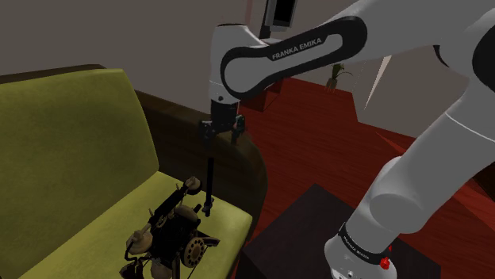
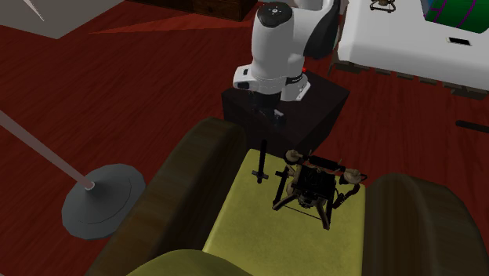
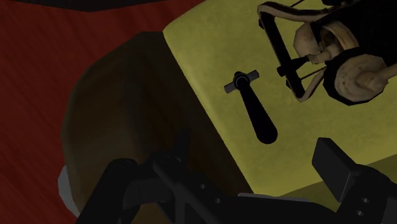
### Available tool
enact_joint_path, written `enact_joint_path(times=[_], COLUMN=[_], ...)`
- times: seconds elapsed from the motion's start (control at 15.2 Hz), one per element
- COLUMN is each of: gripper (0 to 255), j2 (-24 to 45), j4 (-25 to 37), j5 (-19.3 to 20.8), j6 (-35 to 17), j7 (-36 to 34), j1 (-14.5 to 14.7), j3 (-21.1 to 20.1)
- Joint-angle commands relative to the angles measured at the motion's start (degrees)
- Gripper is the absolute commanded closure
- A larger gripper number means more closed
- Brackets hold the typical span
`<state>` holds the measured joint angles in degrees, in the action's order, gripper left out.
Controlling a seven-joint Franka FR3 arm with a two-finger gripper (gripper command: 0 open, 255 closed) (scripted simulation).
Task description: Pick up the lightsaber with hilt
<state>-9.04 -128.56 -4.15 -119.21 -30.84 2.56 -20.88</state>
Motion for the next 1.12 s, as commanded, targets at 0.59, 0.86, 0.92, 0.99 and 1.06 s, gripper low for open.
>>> enact_joint_path(times=[0.59, 0.86, 0.92, 0.99, 1.06], gripper=[0, 255, 255, 255, 255], j2=[9.4, 9.6, 9.6, 9.6, 9.6], j4=[0.2, 0.5, 0.5, 0.5, 0.5], j5=[4.2, 4.2, 4.2, 4.2, 4.2], j6=[-7.7, -7.6, -7.6, -7.6, -7.6], j7=[-6.1, -6.2, -6.2, -6.2, -6.2], j1=[0.6, 0.6, 0.6, 0.6, 0.6], j3=[-1.9, -1.9, -1.9, -2.0, -1.9])
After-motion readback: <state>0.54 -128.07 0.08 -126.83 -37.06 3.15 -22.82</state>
